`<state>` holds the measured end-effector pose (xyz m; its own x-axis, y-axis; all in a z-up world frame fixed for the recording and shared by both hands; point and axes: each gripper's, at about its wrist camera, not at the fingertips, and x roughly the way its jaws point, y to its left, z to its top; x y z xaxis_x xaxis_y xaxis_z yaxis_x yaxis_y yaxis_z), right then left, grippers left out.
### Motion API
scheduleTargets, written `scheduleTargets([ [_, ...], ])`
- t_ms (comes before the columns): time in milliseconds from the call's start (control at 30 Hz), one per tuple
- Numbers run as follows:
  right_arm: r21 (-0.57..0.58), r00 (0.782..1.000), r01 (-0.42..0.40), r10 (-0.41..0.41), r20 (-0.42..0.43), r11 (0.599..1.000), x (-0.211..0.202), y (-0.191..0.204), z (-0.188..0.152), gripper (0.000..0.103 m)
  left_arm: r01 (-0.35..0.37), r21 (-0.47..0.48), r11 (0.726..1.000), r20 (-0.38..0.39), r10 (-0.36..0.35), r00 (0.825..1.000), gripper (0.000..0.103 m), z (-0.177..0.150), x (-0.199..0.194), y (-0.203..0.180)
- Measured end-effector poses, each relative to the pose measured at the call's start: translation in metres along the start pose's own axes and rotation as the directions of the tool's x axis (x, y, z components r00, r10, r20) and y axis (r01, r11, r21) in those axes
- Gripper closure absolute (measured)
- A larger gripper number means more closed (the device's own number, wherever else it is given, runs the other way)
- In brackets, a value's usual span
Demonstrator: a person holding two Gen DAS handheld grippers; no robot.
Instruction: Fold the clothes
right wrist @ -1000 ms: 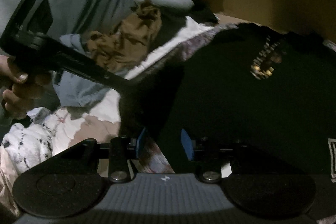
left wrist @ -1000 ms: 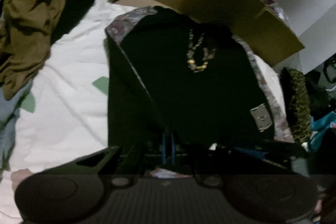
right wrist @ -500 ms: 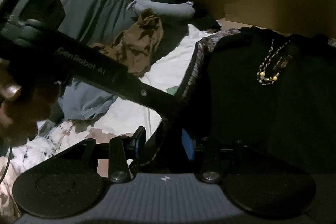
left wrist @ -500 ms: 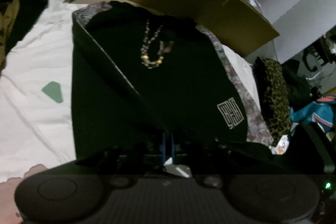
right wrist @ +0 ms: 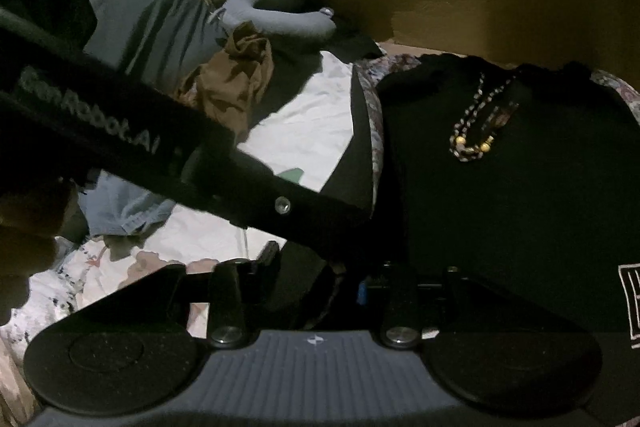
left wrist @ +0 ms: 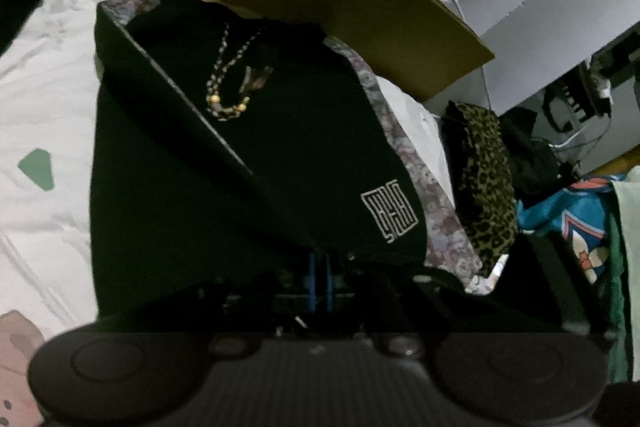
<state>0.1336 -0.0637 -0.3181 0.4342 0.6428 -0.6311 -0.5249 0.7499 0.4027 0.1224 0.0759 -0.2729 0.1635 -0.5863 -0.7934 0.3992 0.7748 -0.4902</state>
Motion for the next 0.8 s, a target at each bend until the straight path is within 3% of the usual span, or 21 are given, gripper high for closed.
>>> scheduleTargets([
  [100, 0.016, 1.000, 0.012, -0.012, -0.011, 1.000, -0.002, -0.009, -0.003, 0.101, 0.032, 0.037, 0.999, 0.007, -0.032, 0.999, 0.096, 0.000, 0.000, -0.009],
  [233, 0.036, 0.999, 0.023, -0.022, -0.025, 0.999, -0.012, -0.025, -0.005, 0.102, 0.070, 0.064, 0.996, 0.025, -0.072, 0.997, 0.093, -0.002, -0.001, -0.015],
  [333, 0.066, 0.999, 0.043, -0.041, -0.030, 0.997, -0.023, -0.043, -0.006, 0.102, 0.084, 0.050, 0.995, 0.051, -0.087, 0.995, 0.085, -0.004, -0.001, -0.013],
  [500, 0.178, 0.997, 0.075, -0.072, -0.026, 0.981, -0.044, -0.077, -0.020, 0.102, 0.037, 0.015, 0.999, 0.055, -0.038, 0.998, 0.082, -0.006, 0.008, 0.002],
  [800, 0.332, 0.986, 0.159, -0.167, -0.003, 0.930, -0.089, -0.124, -0.034, 0.102, -0.065, -0.014, 0.998, -0.002, 0.065, 0.998, 0.082, -0.025, 0.042, 0.039],
])
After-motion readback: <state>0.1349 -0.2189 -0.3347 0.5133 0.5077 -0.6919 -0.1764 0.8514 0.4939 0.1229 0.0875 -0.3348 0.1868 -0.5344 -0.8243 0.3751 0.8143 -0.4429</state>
